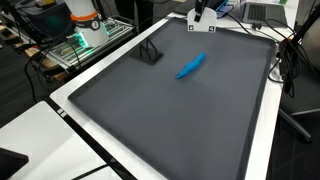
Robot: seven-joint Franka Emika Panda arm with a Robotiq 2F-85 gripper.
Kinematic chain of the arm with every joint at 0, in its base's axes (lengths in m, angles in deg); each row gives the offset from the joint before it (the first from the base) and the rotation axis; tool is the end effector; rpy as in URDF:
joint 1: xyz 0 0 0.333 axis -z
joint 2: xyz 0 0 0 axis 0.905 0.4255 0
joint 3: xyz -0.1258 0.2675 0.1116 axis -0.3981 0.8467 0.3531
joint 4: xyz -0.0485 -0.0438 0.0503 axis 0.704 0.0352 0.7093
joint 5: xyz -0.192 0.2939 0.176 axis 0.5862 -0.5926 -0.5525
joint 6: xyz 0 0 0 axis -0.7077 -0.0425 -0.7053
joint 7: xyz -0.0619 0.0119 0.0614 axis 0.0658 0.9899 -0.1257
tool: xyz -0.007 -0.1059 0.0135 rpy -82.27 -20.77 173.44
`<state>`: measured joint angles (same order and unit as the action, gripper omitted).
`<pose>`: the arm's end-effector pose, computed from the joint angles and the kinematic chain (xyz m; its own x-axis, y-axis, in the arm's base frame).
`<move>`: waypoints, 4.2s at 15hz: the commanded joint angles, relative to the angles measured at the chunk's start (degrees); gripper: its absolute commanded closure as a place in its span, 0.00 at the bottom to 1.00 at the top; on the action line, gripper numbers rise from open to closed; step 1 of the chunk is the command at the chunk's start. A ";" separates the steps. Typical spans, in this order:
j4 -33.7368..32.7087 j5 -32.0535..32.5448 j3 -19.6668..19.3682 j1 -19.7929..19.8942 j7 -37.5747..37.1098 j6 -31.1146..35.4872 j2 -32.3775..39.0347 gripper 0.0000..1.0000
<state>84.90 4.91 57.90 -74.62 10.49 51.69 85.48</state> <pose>0.5762 0.1818 0.3579 0.9814 0.1169 -0.1520 0.1271 -0.9901 0.0594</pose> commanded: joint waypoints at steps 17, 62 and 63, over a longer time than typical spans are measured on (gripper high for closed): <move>-15.55 0.65 -3.04 -2.97 -1.85 -8.02 15.92 0.99; -21.40 5.18 -6.99 -6.59 -4.89 -4.36 24.54 0.99; -21.45 5.01 -6.94 -6.48 -4.70 -4.60 24.72 0.99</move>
<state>63.82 8.63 51.31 -80.98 5.01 46.88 108.72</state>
